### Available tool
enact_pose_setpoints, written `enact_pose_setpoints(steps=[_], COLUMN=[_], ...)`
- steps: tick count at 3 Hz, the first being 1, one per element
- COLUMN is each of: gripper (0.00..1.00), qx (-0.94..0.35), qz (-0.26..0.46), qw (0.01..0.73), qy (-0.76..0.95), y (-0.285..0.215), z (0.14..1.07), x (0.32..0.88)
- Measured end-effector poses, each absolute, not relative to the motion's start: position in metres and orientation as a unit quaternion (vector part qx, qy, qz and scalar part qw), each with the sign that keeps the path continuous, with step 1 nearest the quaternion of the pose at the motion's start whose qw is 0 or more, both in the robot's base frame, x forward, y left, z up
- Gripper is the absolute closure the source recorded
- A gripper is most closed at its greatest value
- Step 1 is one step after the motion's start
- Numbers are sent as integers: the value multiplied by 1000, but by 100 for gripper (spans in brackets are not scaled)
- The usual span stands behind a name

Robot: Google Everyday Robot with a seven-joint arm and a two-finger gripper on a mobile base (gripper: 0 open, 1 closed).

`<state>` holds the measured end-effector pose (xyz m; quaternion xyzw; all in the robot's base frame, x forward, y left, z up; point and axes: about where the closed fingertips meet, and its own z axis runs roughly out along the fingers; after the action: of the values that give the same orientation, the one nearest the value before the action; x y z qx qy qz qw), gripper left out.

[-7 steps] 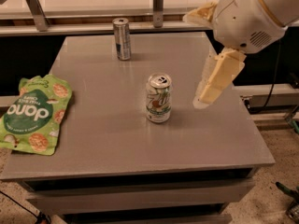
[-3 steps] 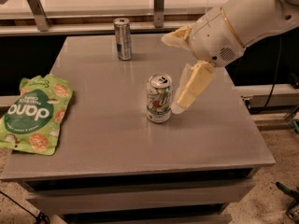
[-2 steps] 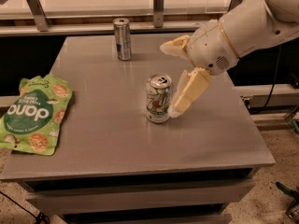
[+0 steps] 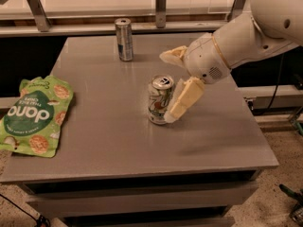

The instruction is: Pick 7up can

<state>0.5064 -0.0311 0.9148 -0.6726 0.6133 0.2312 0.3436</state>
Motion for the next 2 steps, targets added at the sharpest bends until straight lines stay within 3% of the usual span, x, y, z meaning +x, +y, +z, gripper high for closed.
enact_pose_setpoints(steps=[2], gripper=[42], qx=[-670], qz=[236], qw=[345], qy=[614], y=[-26], z=[902], x=[508])
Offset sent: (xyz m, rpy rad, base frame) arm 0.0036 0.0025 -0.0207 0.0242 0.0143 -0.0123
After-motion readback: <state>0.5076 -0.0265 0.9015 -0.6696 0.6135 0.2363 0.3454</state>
